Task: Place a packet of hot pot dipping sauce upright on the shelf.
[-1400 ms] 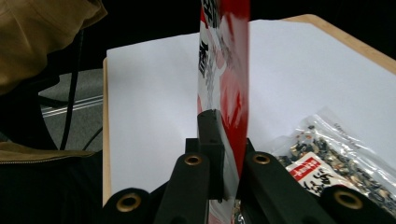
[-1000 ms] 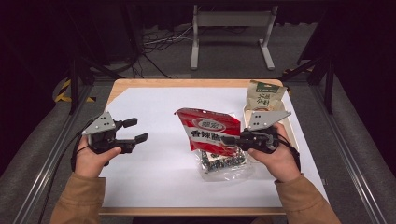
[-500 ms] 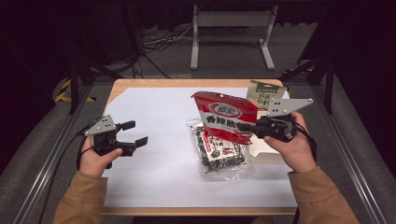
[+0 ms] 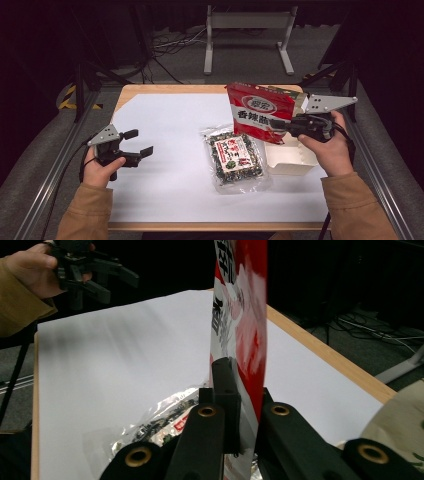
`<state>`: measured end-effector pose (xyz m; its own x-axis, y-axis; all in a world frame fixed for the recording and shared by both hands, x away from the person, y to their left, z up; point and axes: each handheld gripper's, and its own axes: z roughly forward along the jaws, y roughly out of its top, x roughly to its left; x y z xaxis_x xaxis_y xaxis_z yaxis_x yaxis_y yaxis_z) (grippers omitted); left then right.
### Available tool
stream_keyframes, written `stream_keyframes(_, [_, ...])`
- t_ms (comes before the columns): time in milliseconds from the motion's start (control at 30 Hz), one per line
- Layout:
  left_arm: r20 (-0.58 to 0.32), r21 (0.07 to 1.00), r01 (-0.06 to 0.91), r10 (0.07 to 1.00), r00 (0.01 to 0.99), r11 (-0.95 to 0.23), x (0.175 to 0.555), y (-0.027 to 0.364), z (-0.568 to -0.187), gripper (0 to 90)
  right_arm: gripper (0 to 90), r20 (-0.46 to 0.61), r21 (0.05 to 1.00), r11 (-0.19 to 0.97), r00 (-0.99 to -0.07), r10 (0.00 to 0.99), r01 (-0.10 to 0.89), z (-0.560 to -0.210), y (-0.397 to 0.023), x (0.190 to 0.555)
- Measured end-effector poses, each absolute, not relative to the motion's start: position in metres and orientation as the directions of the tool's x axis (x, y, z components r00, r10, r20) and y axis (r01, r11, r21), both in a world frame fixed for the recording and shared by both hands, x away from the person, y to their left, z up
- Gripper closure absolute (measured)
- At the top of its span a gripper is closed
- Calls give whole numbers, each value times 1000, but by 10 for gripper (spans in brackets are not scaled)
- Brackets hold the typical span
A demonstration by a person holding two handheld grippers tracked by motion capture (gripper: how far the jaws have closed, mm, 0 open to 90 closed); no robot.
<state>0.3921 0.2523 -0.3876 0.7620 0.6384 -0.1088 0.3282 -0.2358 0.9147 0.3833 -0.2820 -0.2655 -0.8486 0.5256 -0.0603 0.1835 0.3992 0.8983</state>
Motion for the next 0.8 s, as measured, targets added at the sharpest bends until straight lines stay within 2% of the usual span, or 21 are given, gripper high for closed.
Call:
stream_keyframes(300, [-91, 907, 331, 646, 758, -261, 393, 257, -391, 78, 899, -76, 905, 383, -812, 578, 188, -262, -307, 394])
stream_keyframes(467, [-121, 905, 346, 630, 767, -247, 394, 257, -393, 76, 899, -72, 906, 373, -792, 606, 203, -263, -317, 398])
stream_keyframes(800, [-111, 901, 350, 642, 758, -258, 395, 258, -397, 72, 899, -65, 919, 332, -751, 657, 211, -268, -337, 409])
